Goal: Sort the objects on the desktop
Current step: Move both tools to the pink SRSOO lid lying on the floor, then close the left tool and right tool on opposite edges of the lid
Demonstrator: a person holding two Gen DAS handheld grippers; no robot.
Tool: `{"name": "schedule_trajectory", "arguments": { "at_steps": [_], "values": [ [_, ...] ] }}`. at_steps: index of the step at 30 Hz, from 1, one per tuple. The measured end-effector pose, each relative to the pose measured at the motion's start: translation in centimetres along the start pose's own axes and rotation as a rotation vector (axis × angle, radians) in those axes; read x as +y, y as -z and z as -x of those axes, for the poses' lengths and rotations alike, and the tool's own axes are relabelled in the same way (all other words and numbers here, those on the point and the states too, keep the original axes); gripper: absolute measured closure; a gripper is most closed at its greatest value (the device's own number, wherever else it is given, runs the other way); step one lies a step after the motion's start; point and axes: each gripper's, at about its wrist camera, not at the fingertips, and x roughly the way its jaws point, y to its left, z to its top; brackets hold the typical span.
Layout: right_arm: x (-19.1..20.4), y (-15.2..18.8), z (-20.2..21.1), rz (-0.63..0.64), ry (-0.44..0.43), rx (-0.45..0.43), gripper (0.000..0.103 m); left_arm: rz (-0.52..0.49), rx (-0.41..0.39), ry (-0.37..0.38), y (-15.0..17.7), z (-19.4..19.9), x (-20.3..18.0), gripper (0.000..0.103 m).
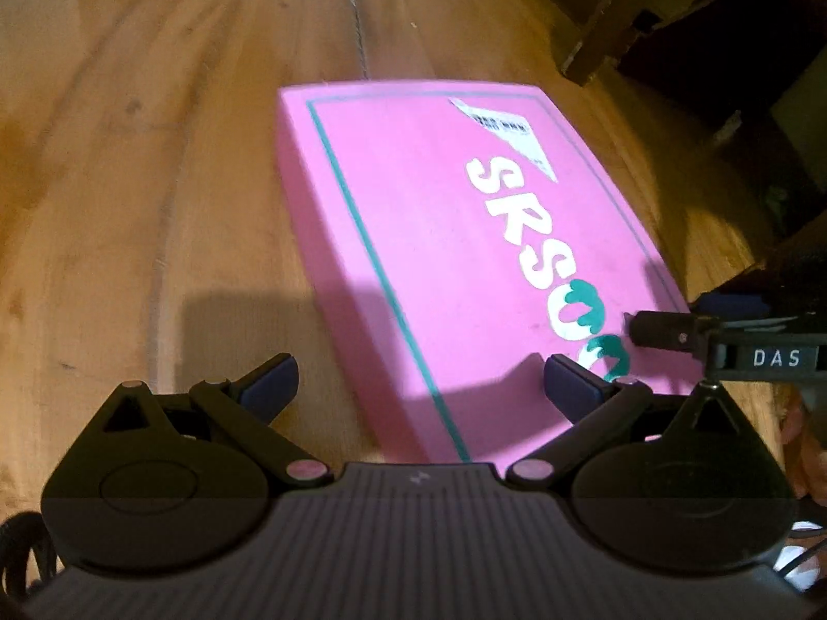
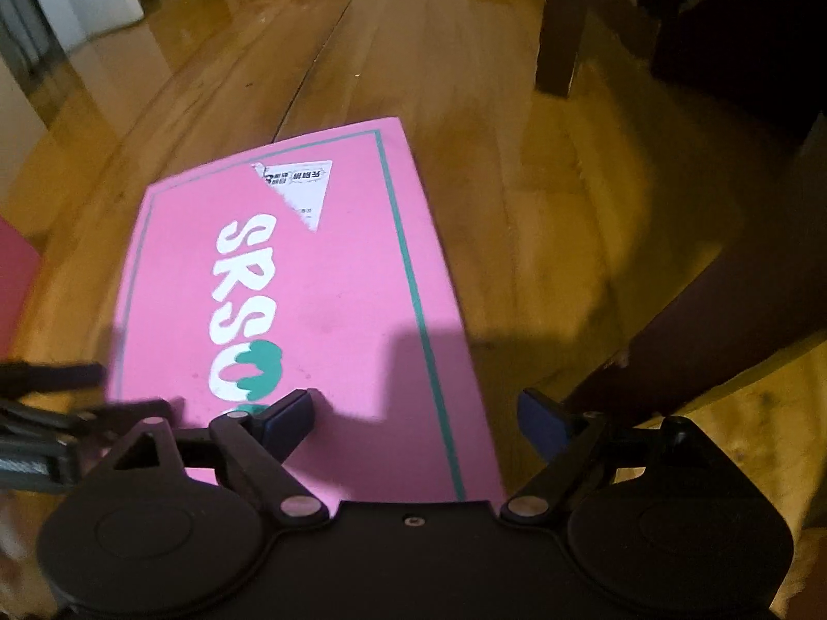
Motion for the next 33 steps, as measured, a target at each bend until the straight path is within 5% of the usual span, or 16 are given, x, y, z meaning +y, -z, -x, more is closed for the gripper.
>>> {"name": "schedule_trajectory", "arguments": {
  "at_steps": [8,15,22,28,33],
  "values": [
    [-0.6,1.4,-0.3,-0.111,-0.098,0.019,0.008,-0.023,0.035,0.068,0.3,-0.9,-0.2,0.000],
    [1.7,4.1,0.7,-0.122,-0.198,0.121,0.008,-0.081,0.070,0.008,1.7,1.5,0.6,0.000],
    [4.4,7.5,2.0,-0.107,-0.245,0.072,0.009,-0.060,0.047,-0.035,3.6,3.5,1.8,0.000],
    [1.9,6.2,1.2,-0.282,-0.250,0.015,0.009,0.028,0.043,-0.043,2.3,3.2,3.4,0.000],
    [1.5,5.4,-0.5,-0.292,-0.283,0.035,0.009,0.041,0.036,-0.023,1.2,2.4,4.5,0.000]
  ]
}}
